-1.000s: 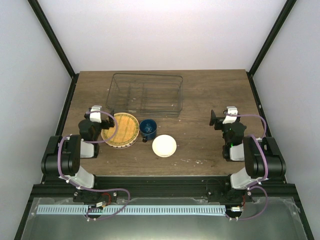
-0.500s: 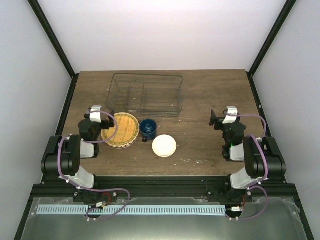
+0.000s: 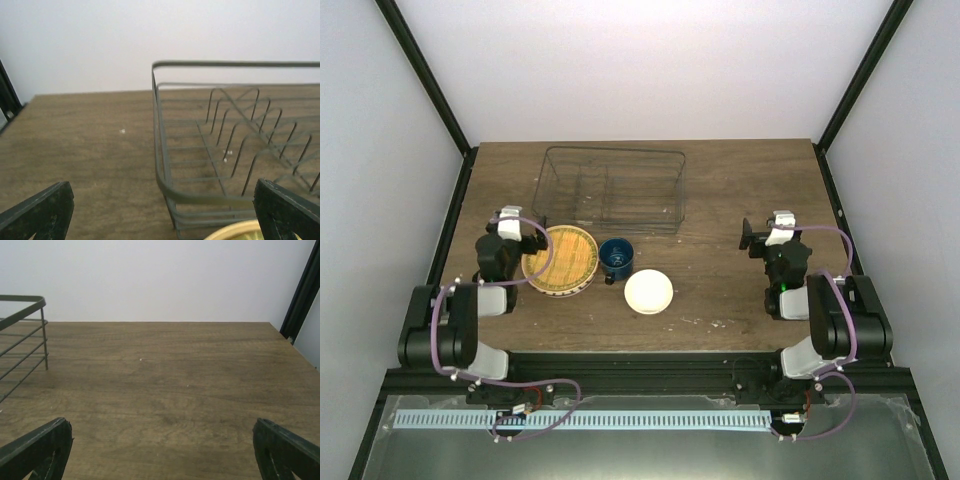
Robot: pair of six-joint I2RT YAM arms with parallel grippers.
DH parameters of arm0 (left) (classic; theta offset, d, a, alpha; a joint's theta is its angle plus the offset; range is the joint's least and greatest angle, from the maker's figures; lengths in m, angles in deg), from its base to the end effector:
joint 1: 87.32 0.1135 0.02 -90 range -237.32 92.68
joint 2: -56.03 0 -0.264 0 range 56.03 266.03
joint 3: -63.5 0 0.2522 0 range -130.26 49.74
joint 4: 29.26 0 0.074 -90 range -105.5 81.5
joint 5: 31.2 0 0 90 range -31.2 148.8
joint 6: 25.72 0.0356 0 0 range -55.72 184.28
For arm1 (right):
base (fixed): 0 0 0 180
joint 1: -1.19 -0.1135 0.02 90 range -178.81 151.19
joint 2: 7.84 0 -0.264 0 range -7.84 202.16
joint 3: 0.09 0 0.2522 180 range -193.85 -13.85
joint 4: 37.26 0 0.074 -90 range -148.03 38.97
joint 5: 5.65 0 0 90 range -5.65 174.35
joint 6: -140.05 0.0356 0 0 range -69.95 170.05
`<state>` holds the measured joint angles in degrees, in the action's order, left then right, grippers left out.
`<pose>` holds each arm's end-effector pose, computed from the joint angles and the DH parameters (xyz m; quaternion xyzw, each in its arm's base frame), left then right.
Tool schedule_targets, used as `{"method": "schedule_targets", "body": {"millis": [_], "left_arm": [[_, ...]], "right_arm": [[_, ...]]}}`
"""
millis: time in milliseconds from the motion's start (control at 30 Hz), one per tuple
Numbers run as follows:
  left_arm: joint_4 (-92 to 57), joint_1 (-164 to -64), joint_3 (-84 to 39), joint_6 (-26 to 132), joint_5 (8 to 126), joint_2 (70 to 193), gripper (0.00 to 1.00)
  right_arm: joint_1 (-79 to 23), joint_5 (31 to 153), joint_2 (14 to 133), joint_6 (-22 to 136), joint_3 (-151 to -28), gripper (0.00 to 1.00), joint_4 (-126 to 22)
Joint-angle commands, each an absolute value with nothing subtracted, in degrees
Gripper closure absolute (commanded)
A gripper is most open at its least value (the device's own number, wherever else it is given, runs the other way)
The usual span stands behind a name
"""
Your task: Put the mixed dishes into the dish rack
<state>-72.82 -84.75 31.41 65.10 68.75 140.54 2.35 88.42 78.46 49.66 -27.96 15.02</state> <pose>0.2563 0.0053 0.1596 0.0448 0.7575 -0.0467 0.6496 0.2439 -0.0024 0.1503 -0.0187 0.7437 0.0174 0.6680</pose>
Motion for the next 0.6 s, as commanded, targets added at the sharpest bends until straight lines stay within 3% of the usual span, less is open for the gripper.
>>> {"method": "schedule_targets", "body": {"millis": [0, 267, 567], "left_arm": [[-63.53, -86.38, 29.44, 67.89, 65.37, 130.78, 0.00], [-35.41, -87.05, 16.32, 71.28, 54.12, 114.86, 0.00], [-4.09, -86.98, -13.52, 68.88, 55.52, 128.82, 0.00]], "right_arm": [[0.95, 82.84, 73.30, 49.59, -36.39, 0.00, -1.51], [-0.97, 77.34, 72.94, 53.02, -61.28, 0.00, -40.32], [-6.75, 80.46, 90.50, 56.44, -99.72, 0.00, -70.20]]}}
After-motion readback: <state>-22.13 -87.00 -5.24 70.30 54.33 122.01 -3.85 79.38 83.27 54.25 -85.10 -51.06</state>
